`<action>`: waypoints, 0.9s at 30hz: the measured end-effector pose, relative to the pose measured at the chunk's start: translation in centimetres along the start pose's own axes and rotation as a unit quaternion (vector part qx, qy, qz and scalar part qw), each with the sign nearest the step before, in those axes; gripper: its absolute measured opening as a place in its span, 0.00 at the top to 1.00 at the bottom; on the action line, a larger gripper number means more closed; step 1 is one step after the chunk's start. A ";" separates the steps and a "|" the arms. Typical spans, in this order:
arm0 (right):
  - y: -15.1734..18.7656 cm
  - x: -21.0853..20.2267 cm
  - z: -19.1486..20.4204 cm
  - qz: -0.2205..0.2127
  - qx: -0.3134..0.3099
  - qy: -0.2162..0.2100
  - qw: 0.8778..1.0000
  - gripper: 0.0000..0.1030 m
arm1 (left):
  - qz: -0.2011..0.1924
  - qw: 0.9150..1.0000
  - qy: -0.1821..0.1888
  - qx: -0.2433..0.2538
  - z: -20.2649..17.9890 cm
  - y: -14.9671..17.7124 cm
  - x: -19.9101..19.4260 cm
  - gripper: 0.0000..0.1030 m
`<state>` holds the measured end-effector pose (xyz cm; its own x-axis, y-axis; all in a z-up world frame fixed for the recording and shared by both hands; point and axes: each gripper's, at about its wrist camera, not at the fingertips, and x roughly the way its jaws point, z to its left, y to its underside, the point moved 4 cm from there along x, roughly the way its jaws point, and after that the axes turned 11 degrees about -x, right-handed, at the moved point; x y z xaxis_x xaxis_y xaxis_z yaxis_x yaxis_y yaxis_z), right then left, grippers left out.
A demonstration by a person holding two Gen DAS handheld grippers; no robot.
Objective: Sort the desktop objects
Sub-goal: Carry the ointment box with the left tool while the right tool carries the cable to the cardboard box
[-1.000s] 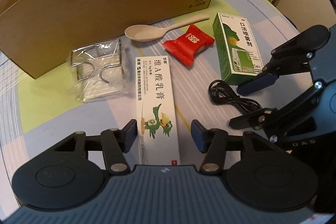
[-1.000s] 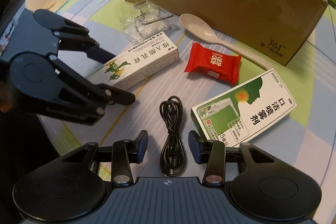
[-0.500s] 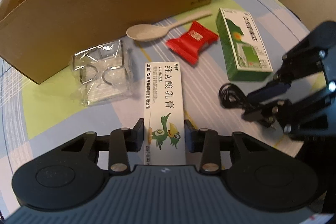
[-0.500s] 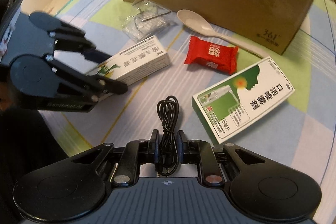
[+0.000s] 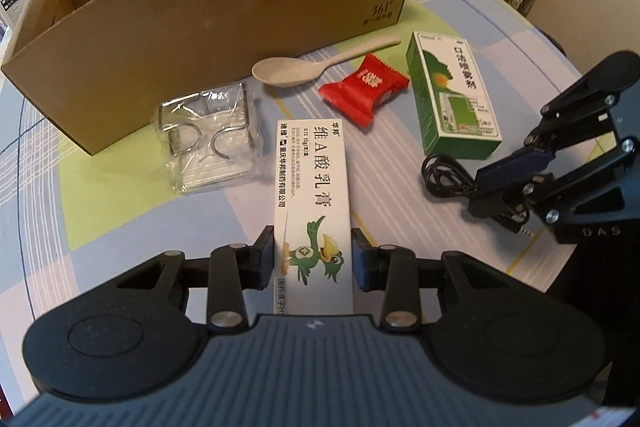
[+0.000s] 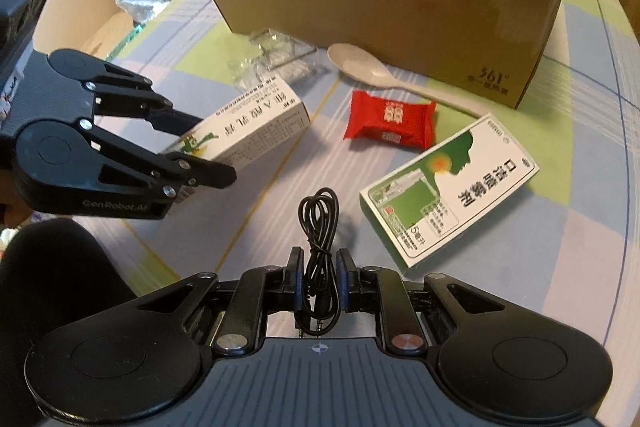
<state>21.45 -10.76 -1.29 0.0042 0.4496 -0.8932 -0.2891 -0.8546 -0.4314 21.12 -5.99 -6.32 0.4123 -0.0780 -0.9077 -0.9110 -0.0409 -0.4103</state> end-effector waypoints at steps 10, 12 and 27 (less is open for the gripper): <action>-1.5 -3.1 -0.1 -0.035 0.002 0.016 0.999 0.87 | -0.013 1.000 -0.009 -0.003 0.1 -0.9 -1.8 0.68; -1.7 -3.6 0.2 -0.040 0.000 0.018 0.999 0.87 | -0.016 1.000 -0.012 -0.004 0.2 -1.1 -2.3 0.68; -2.5 -6.3 1.5 -0.068 -0.014 0.034 0.997 0.87 | -0.045 0.999 -0.025 -0.010 0.1 -1.3 -6.6 0.68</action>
<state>20.67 -11.08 5.62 0.1058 0.5438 -0.8325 -0.2547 -0.7945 -0.5513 19.58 -5.30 0.14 0.4914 -0.0242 -0.8706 -0.8698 -0.0654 -0.4891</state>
